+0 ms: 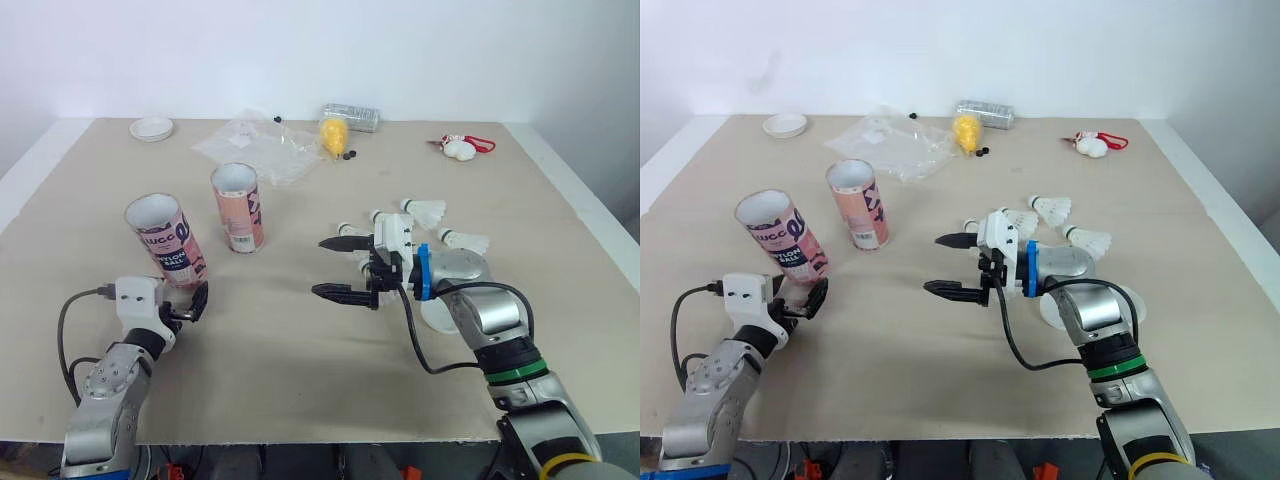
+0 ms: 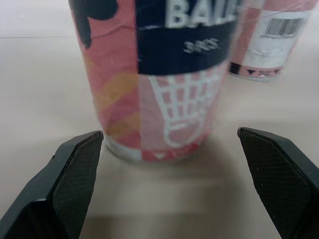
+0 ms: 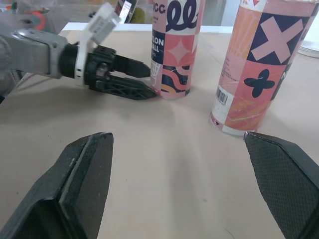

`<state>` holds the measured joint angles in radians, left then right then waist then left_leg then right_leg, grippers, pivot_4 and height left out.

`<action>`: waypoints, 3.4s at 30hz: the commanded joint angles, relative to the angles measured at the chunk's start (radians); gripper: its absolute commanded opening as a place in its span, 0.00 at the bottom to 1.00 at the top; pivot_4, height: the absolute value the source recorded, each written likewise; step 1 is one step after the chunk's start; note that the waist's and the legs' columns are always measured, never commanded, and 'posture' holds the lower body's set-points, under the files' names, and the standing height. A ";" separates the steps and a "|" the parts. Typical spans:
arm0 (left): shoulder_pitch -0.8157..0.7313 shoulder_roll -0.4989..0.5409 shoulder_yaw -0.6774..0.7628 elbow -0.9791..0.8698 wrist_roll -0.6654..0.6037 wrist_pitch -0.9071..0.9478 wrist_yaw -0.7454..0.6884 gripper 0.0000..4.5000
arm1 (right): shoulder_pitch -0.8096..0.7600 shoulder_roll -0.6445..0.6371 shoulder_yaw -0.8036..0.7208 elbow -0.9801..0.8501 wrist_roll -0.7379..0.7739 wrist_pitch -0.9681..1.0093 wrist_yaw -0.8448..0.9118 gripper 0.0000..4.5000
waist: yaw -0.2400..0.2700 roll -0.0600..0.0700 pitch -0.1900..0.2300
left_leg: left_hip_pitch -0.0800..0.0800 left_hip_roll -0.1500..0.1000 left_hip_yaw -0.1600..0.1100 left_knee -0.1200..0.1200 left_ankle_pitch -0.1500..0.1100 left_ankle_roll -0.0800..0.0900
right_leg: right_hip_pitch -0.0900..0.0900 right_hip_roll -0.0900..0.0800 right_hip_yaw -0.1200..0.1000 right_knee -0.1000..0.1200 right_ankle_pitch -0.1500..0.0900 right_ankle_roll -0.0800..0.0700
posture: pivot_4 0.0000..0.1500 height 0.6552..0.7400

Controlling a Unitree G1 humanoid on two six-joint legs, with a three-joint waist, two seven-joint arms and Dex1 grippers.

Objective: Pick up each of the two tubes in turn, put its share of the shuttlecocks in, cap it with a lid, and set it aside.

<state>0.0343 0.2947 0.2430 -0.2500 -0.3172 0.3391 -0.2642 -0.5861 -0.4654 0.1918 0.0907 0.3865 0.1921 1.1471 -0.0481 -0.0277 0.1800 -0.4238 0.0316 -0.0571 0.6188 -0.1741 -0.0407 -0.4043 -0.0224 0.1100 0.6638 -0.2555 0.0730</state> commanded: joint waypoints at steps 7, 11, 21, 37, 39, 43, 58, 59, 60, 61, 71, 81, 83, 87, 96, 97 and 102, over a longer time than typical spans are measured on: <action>-0.136 0.045 0.024 0.184 -0.006 -0.040 -0.051 1.00 | -0.003 0.003 -0.039 -0.058 0.010 0.005 -0.034 1.00 | 0.000 0.000 0.000 | 0.000 0.000 0.000 0.000 0.000 0.000 | 0.000 0.000 0.000 0.000 0.000 0.000 | 1.00 1.00; -0.187 0.073 -0.005 0.265 0.021 -0.083 -0.098 1.00 | 0.001 0.004 -0.047 -0.064 0.020 0.020 -0.044 1.00 | 0.000 0.000 0.000 | 0.000 0.000 0.000 0.000 0.001 0.000 | 0.000 0.000 0.000 0.000 0.001 0.000 | 1.00 1.00; -0.261 0.114 -0.028 0.452 0.044 -0.158 -0.196 1.00 | 0.015 -0.007 -0.048 -0.083 0.017 0.029 -0.044 1.00 | 0.001 0.002 -0.001 | 0.001 0.000 -0.001 0.000 0.001 0.000 | 0.001 0.000 0.000 0.000 0.001 0.000 | 1.00 1.00; -0.276 0.161 -0.012 0.507 0.050 -0.256 -0.235 0.68 | 0.025 -0.018 -0.064 -0.103 0.017 0.047 -0.050 1.00 | 0.000 0.003 -0.002 | 0.002 0.000 0.000 0.000 0.005 0.002 | 0.001 0.000 0.000 0.000 0.004 -0.004 | 1.00 1.00; -0.256 0.177 -0.010 0.468 0.040 -0.268 -0.256 0.68 | 0.030 -0.020 -0.071 -0.111 0.018 0.052 -0.054 1.00 | -0.003 0.003 -0.002 | 0.002 0.000 0.000 -0.001 0.005 0.002 | 0.000 0.000 0.000 0.000 0.004 -0.004 | 1.00 1.00; -0.186 0.236 -0.024 0.324 0.016 -0.271 -0.347 0.68 | 0.055 -0.034 -0.116 -0.156 0.047 0.093 -0.089 1.00 | -0.002 0.003 -0.002 | 0.000 0.001 0.001 -0.003 0.004 0.001 | -0.002 0.000 -0.001 0.000 0.004 -0.002 | 1.00 1.00; -0.224 0.565 -0.372 0.022 0.076 -0.069 -0.828 0.68 | 0.317 -0.178 -0.311 -0.536 0.262 0.386 -0.218 1.00 | 0.006 0.001 0.000 | -0.001 0.000 0.000 -0.008 0.001 -0.003 | -0.003 -0.002 -0.001 0.000 -0.009 -0.006 | 1.00 1.00; -0.265 0.571 -0.398 0.026 0.080 -0.044 -0.853 0.68 | 0.344 -0.198 -0.327 -0.570 0.292 0.419 -0.222 1.00 | 0.007 0.001 0.000 | -0.001 -0.001 0.000 -0.008 0.001 -0.003 | -0.002 -0.002 -0.001 0.000 -0.009 -0.006 | 1.00 1.00; -0.307 0.580 -0.429 0.032 0.091 -0.019 -0.884 0.68 | 0.368 -0.215 -0.342 -0.599 0.314 0.447 -0.232 1.00 | 0.008 0.001 0.000 | -0.001 -0.001 0.000 -0.008 0.001 -0.003 | -0.002 -0.003 -0.001 0.000 -0.009 -0.005 | 1.00 1.00; -0.345 0.586 -0.454 0.043 0.104 -0.010 -0.914 0.68 | 0.391 -0.229 -0.354 -0.626 0.334 0.472 -0.247 1.00 | 0.010 0.001 0.000 | -0.002 -0.002 0.000 -0.008 0.001 -0.003 | -0.002 -0.003 -0.001 0.000 -0.010 -0.005 | 1.00 1.00; -0.638 0.546 -0.600 0.194 0.172 -0.005 -1.130 0.68 | 0.591 -0.182 -0.390 -0.775 0.293 0.523 -0.517 1.00 | 0.008 0.001 0.000 | -0.002 -0.002 -0.001 -0.007 0.000 -0.001 | -0.002 -0.002 -0.001 0.000 -0.010 -0.003 | 1.00 1.00; -0.757 0.453 -0.651 0.299 0.233 -0.089 -1.182 0.68 | 0.667 -0.134 -0.346 -0.811 0.282 0.566 -0.642 1.00 | 0.005 0.000 0.000 | -0.003 -0.001 -0.002 -0.006 0.000 -0.001 | -0.002 -0.001 -0.002 0.000 -0.008 0.000 | 1.00 1.00; -0.761 0.442 -0.651 0.302 0.237 -0.085 -1.183 0.68 | 0.665 -0.126 -0.337 -0.810 0.265 0.560 -0.660 1.00 | 0.004 0.000 0.000 | -0.003 -0.001 -0.003 -0.006 0.000 -0.001 | -0.002 -0.001 -0.002 0.000 -0.008 0.000 | 1.00 1.00; -0.776 0.422 -0.659 0.318 0.252 -0.081 -1.192 0.68 | 0.629 -0.096 -0.302 -0.770 0.220 0.552 -0.708 1.00 | 0.003 0.001 0.000 | -0.003 -0.001 -0.003 -0.006 0.000 -0.001 | -0.002 -0.001 -0.002 0.000 -0.008 0.000 | 1.00 1.00; -0.794 0.399 -0.644 0.289 0.239 0.024 -1.186 0.68 | 0.522 -0.014 -0.225 -0.688 0.161 0.590 -0.797 1.00 | 0.002 0.001 0.000 | -0.005 -0.001 -0.003 -0.001 0.000 -0.001 | -0.002 -0.001 -0.002 0.001 -0.006 0.001 | 1.00 1.00; -0.789 0.396 -0.640 0.281 0.232 0.047 -1.184 0.68 | 0.517 -0.010 -0.219 -0.681 0.153 0.592 -0.803 1.00 | 0.003 0.000 0.000 | -0.005 -0.001 -0.003 -0.001 0.000 -0.001 | -0.002 -0.001 -0.002 0.001 -0.006 0.001 | 1.00 1.00; -0.768 0.392 -0.627 0.235 0.192 0.143 -1.166 0.68 | 0.508 0.006 -0.217 -0.670 0.138 0.601 -0.819 1.00 | 0.002 0.001 0.000 | -0.005 -0.001 -0.003 -0.001 -0.001 0.000 | -0.003 0.000 -0.002 0.001 -0.006 0.001 | 1.00 1.00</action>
<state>-0.7319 0.6847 -0.4168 0.0253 -0.0994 0.4515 -1.4385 -0.0673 -0.4619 -0.0083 -0.5606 0.5262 0.7951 0.3372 -0.0462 -0.0272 0.1804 -0.4291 0.0308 -0.0603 0.6176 -0.1748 -0.0407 -0.4068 -0.0228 0.1080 0.6653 -0.2619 0.0741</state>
